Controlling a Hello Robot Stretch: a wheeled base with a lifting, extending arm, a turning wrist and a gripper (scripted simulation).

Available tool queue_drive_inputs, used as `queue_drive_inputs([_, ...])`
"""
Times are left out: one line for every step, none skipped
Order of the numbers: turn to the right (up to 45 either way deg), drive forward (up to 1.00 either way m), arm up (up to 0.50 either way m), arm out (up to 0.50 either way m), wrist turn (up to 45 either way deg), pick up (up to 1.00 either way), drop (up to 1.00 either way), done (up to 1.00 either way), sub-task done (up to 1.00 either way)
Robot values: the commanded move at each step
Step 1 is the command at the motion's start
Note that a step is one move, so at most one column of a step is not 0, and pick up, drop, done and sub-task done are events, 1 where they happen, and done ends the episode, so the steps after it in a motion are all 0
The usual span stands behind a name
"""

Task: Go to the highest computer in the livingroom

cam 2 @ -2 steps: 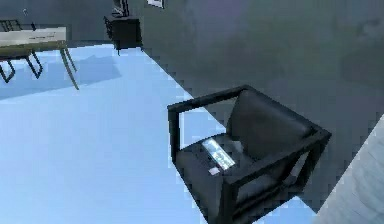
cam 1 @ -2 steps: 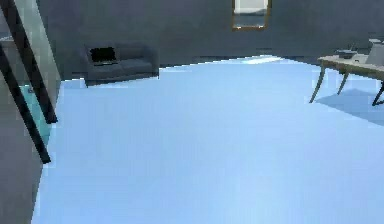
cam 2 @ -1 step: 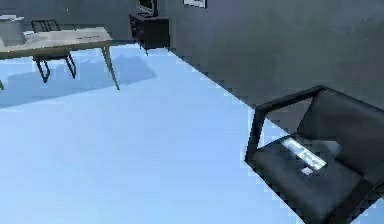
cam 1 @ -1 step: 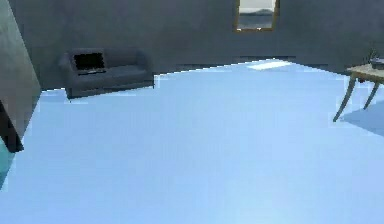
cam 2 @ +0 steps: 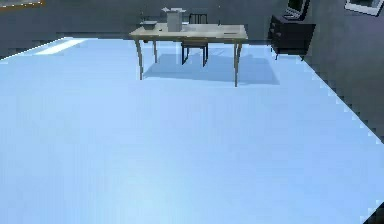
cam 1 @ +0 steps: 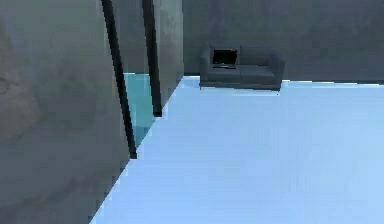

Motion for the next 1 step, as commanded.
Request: queue_drive_inputs([0.0, 0.9, 0.0, 0.0, 0.0, 0.0, 0.0, 0.0, 0.0])
